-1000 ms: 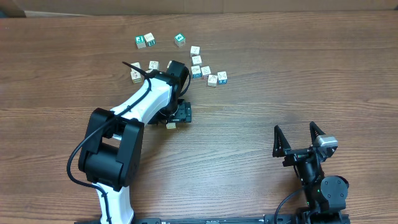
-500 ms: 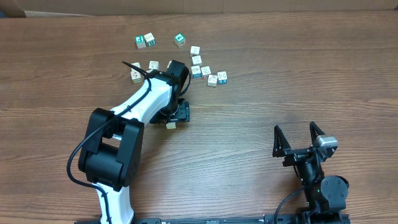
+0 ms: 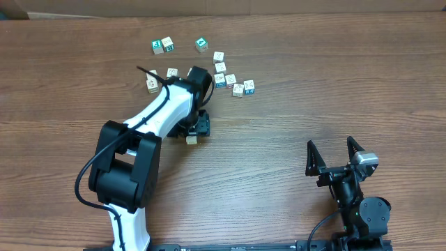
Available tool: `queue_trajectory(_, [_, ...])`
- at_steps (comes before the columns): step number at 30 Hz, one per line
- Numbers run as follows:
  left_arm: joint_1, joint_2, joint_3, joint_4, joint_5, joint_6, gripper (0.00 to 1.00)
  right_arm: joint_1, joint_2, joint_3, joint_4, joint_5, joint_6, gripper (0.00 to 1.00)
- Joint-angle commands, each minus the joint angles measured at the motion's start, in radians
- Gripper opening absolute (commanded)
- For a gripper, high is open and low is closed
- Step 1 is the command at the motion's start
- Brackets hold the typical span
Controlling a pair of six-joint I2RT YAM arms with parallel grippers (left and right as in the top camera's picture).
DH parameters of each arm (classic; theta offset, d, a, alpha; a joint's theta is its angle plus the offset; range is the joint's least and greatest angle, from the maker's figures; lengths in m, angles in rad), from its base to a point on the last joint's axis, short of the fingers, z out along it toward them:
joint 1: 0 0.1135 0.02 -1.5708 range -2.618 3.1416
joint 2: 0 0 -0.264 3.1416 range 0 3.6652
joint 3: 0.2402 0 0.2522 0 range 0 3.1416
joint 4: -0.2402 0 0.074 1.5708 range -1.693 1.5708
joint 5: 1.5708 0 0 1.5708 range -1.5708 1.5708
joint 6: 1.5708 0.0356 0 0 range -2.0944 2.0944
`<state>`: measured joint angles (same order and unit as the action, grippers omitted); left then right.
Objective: Form a horizontal line
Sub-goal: 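Lift the left gripper and reach to the back-right blocks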
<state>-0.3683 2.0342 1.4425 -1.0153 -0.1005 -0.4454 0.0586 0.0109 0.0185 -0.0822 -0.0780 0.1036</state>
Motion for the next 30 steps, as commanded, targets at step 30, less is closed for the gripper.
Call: queue_trajectory(30, [0.022, 0.304, 1.112, -0.058, 0.096, 0.014, 0.60, -0.005, -0.008, -0.010, 0.005, 0.006, -0.004, 1.00])
